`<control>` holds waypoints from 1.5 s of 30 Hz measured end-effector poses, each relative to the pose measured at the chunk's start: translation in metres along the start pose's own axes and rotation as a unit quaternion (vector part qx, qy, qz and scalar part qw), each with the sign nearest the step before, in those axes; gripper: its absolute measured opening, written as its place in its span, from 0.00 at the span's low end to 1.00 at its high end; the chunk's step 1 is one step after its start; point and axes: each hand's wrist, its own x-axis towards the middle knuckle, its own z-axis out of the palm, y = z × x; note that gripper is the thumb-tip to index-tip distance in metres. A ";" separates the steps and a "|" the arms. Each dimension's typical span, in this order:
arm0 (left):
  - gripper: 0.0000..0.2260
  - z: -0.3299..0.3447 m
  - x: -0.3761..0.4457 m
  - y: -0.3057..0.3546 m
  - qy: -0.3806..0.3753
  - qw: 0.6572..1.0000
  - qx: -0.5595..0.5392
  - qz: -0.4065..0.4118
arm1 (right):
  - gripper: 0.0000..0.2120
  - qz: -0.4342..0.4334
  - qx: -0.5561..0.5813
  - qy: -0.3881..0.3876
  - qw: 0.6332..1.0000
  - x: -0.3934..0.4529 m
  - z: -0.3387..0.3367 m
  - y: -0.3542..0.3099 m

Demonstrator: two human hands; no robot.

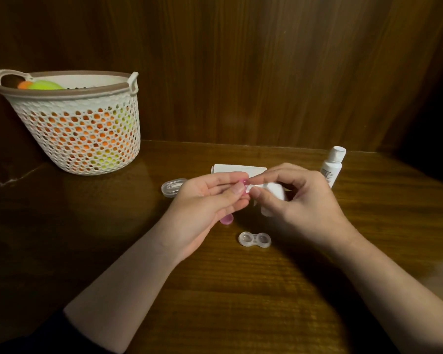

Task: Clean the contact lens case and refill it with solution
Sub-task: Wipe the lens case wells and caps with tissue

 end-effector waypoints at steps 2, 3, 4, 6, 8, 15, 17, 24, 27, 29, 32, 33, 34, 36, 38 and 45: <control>0.12 0.000 0.000 0.000 0.006 1.000 -0.008 -0.001 | 0.09 -0.015 -0.008 -0.007 1.000 0.000 -0.001 -0.001; 0.12 0.001 0.000 0.000 0.010 1.000 -0.012 -0.002 | 0.10 -0.028 -0.022 -0.010 0.999 0.000 -0.002 -0.001; 0.12 0.001 0.000 0.001 0.012 1.000 -0.011 -0.003 | 0.12 -0.036 -0.035 -0.008 0.999 0.000 -0.002 -0.002; 0.11 0.001 -0.001 0.001 0.011 1.000 0.000 -0.005 | 0.12 -0.031 -0.033 0.012 0.999 0.000 -0.002 -0.001; 0.13 0.003 -0.002 0.002 0.006 1.000 0.016 -0.005 | 0.09 -0.032 -0.049 0.035 0.998 0.001 -0.002 0.000; 0.11 0.005 -0.004 0.003 0.018 0.998 0.051 0.014 | 0.09 -0.020 -0.060 0.044 0.997 0.003 -0.002 0.005; 0.10 0.005 -0.004 0.002 0.021 0.998 0.055 0.019 | 0.08 -0.018 -0.064 0.031 0.997 0.003 -0.002 0.004; 0.10 0.003 -0.004 0.001 0.021 0.997 0.064 0.042 | 0.11 0.007 -0.028 -0.017 0.999 0.003 -0.004 0.000; 0.09 0.004 -0.004 -0.002 0.031 0.995 0.084 0.052 | 0.05 0.008 -0.052 -0.012 0.999 0.003 -0.003 0.002; 0.09 0.004 -0.004 -0.003 0.042 0.993 0.090 0.056 | 0.02 0.007 -0.067 -0.020 0.998 0.003 -0.003 0.000; 0.09 0.004 -0.004 -0.003 0.054 0.991 0.101 0.066 | 0.02 -0.002 -0.103 -0.045 0.994 0.004 -0.004 -0.002; 0.10 0.004 -0.003 -0.003 0.055 0.991 0.103 0.070 | 0.03 -0.003 -0.106 -0.055 0.993 0.004 -0.005 -0.003; 0.10 0.003 -0.003 -0.003 0.055 0.990 0.104 0.073 | 0.03 -0.005 -0.098 -0.068 0.993 0.004 -0.006 -0.004; 0.10 0.003 -0.002 -0.003 0.048 0.991 0.100 0.076 | 0.03 -0.004 -0.052 -0.088 0.995 0.003 -0.006 -0.006; 0.10 0.004 -0.002 -0.002 0.038 0.992 0.092 0.073 | 0.04 0.020 0.013 -0.082 0.996 0.001 -0.006 -0.008; 0.10 0.007 -0.002 0.000 0.024 0.994 0.080 0.069 | 0.03 0.034 0.027 0.023 0.999 -0.003 0.006 -0.006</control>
